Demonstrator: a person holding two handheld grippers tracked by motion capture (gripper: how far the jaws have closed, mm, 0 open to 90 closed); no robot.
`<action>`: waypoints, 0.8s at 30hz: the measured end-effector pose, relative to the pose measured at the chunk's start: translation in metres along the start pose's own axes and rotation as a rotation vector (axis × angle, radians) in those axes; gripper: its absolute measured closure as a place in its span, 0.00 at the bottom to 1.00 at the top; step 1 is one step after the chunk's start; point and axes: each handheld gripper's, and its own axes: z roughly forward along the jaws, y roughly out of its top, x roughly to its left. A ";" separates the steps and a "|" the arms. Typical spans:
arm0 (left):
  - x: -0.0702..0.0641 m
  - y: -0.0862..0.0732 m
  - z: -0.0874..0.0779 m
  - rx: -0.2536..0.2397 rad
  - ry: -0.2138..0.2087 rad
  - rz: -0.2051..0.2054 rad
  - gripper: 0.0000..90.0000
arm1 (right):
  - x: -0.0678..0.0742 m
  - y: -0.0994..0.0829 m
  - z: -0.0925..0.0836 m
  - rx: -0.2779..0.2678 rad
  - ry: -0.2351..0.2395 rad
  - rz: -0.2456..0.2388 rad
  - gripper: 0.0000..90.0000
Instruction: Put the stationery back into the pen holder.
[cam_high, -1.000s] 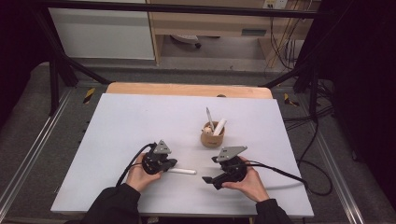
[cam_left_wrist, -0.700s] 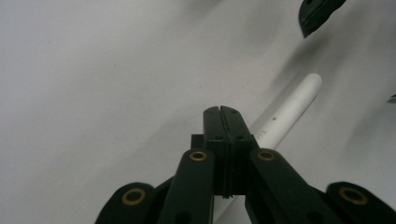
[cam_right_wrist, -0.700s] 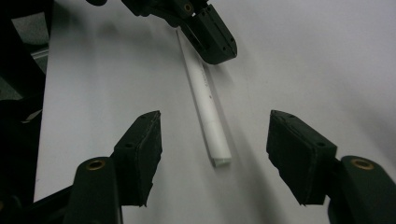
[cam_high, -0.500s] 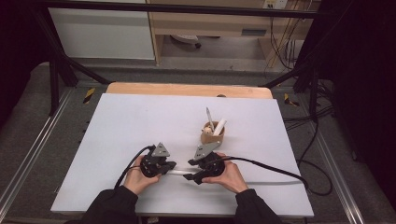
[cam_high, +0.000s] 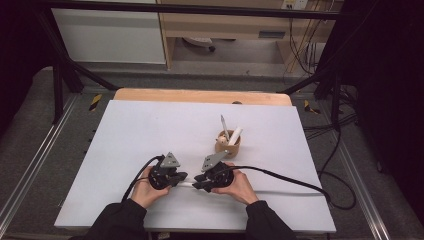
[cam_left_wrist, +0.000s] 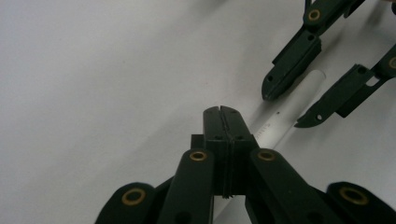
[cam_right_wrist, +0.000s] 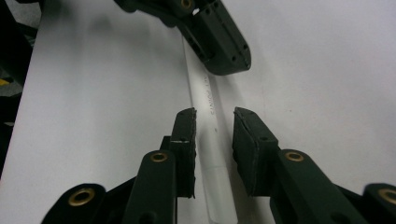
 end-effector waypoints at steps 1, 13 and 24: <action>0.000 0.000 -0.001 -0.003 0.000 -0.001 0.99 | 0.000 0.000 0.001 0.000 0.004 -0.003 0.80; 0.012 0.004 -0.025 -0.079 0.017 -0.026 0.88 | -0.001 -0.004 0.004 0.003 0.027 -0.042 0.88; 0.020 0.003 -0.049 -0.130 0.006 0.051 0.51 | 0.000 0.005 -0.019 0.015 0.030 -0.015 0.88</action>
